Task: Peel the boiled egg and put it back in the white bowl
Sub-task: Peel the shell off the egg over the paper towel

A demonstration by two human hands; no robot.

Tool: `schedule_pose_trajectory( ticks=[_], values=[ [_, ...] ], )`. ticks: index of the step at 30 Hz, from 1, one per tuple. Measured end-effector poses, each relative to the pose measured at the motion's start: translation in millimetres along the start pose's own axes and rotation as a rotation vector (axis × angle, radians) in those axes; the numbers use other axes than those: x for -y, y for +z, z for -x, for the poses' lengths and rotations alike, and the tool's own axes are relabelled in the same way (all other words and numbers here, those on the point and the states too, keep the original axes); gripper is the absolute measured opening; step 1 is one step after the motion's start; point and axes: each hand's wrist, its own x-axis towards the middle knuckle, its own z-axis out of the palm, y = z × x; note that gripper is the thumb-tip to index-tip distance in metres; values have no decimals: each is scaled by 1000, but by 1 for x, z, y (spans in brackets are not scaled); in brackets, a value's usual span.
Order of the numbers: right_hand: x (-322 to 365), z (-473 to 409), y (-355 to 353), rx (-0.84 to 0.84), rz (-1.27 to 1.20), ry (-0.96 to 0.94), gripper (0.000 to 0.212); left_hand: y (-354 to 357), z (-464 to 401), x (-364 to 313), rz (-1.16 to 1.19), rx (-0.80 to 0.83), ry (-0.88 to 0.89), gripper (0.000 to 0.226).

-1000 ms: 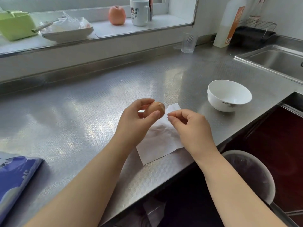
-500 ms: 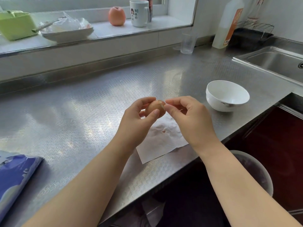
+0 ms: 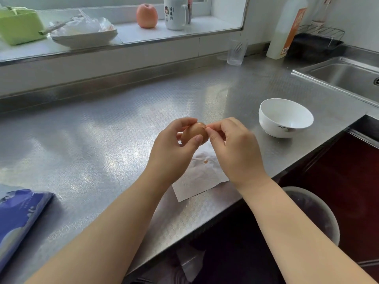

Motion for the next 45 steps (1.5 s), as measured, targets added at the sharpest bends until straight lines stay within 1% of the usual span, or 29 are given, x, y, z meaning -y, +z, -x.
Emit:
schedule_pose_trajectory(
  ticks=[4,11,17,20,22,28,31,33,34,35,37,38,40,41,43,45],
  values=[
    [4,2,5,-32,82,-47,11,0,0,0,-14,-7,-1,32],
    [5,-1,10,3,72,-22,12,0,0,0,6,-14,-40,30],
    [1,3,8,-5,-33,46,8,3,-1,2,78,-31,-82,28],
    [-5,8,1,-11,-80,118,7,3,-2,4,115,-45,-95,27],
    [-10,11,-3,14,-88,158,8,2,-2,4,137,-53,-102,27],
    [-13,12,-6,116,-84,197,7,4,-1,1,135,-53,-94,29],
    [-14,7,-7,243,-41,208,4,4,-1,1,124,-61,-81,29],
    [-14,6,-9,328,-47,213,25,3,-1,1,128,-69,-75,29],
    [-13,5,-10,331,-76,226,33,3,-1,1,130,-71,-72,29],
    [-11,3,-11,296,-123,242,33,3,-1,0,133,-70,-70,29],
    [-8,-2,-12,168,-255,277,20,4,-1,1,138,-63,-63,30],
    [-5,-5,-11,132,-331,299,17,4,-1,1,139,-56,-57,30],
    [-1,-10,-10,134,-444,345,18,5,0,2,145,-40,-44,30],
    [1,-11,-9,142,-468,361,15,5,0,2,148,-36,-38,30],
    [1,-12,-6,144,-473,375,7,5,1,3,153,-36,-33,31],
    [0,-12,-4,141,-453,372,4,5,0,4,144,-41,-32,31]
  ],
)
